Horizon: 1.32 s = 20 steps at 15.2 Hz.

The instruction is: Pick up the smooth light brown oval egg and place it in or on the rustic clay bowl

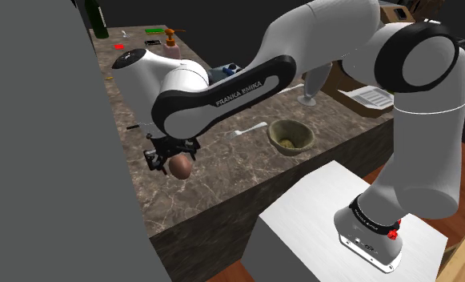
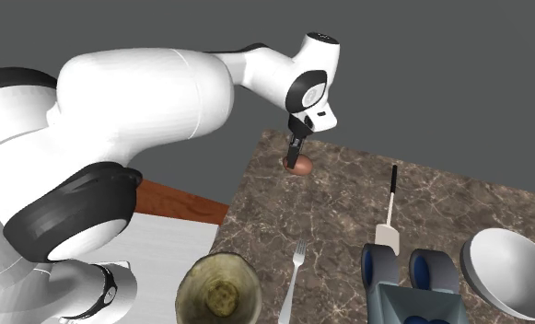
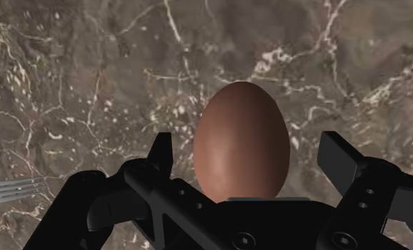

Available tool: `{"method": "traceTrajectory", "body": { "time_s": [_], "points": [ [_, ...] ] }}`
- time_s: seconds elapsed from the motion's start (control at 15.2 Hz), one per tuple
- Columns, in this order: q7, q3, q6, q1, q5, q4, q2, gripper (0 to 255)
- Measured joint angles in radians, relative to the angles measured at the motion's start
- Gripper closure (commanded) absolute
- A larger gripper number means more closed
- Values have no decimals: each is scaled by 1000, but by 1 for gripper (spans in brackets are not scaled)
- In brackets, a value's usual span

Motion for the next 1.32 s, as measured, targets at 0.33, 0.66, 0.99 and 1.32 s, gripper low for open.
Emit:
{"method": "traceTrajectory", "body": {
  "time_s": [0.33, 0.66, 0.99, 1.32],
  "points": [
    [4, -4, 32, -4, -7, -27, 7, 0],
    [5, -4, 33, -3, -7, -27, 7, 255],
    [5, -4, 33, -3, -7, -26, 7, 255],
    [5, -4, 33, -3, -7, -26, 7, 255]
  ]
}}
